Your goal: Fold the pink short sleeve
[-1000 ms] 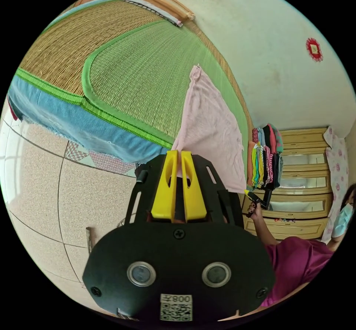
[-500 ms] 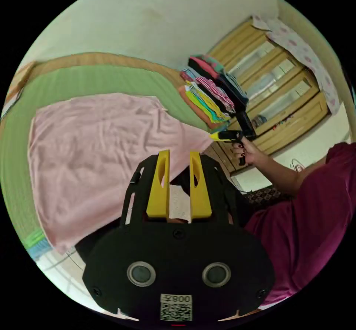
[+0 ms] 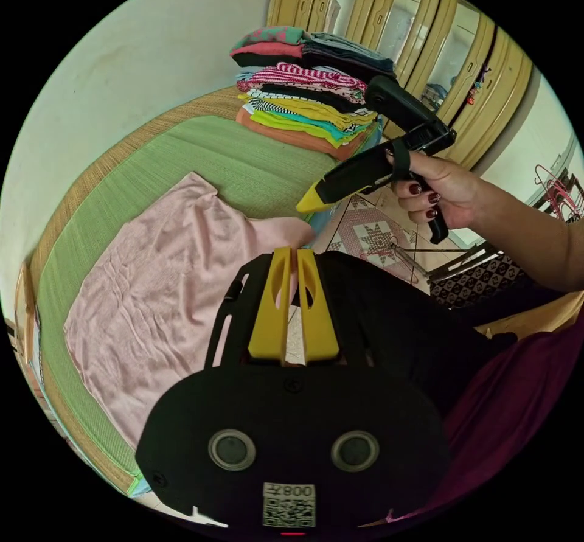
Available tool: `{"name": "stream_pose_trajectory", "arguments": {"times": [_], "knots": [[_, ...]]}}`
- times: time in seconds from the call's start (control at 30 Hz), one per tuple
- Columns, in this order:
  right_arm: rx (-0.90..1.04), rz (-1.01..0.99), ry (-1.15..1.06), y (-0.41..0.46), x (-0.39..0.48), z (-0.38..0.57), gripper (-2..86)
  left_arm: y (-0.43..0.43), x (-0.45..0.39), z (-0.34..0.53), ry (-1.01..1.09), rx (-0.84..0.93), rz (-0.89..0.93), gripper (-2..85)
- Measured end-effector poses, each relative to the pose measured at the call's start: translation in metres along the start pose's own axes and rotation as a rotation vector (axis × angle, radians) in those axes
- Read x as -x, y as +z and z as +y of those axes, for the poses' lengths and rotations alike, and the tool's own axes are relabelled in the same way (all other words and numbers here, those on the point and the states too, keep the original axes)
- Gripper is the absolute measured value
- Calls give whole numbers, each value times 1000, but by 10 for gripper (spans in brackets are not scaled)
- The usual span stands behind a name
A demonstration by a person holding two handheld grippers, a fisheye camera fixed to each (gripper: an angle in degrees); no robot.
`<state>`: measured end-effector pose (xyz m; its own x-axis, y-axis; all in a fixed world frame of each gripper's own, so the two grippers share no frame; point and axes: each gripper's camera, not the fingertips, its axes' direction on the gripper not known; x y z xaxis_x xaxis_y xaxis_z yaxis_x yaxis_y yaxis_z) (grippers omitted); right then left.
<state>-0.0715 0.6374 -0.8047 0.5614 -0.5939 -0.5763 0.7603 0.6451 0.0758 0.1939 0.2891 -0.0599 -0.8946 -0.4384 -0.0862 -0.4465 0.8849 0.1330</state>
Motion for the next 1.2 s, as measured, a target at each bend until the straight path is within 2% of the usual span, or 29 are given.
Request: {"name": "stream_pose_trajectory", "arguments": {"times": [0.13, 0.3, 0.5, 0.83, 1.2], "knots": [[-66, -28, 90, -2, -60, -26, 55, -14, 1, -19, -21, -6, 35, 17], [-39, 11, 202, 42, -132, -94, 101, -32, 6, -39, -38, -21, 71, 16], [-29, -4, 249, 79, -180, -148, 94, -48, 15, -54, -53, -47, 112, 15], [-17, -53, 237, 115, -217, -193, 84, -56, 22, -52, -54, -77, 167, 14], [21, -67, 229, 167, -230, -231, 23, -42, 47, -10, -105, -116, 214, 14]]}}
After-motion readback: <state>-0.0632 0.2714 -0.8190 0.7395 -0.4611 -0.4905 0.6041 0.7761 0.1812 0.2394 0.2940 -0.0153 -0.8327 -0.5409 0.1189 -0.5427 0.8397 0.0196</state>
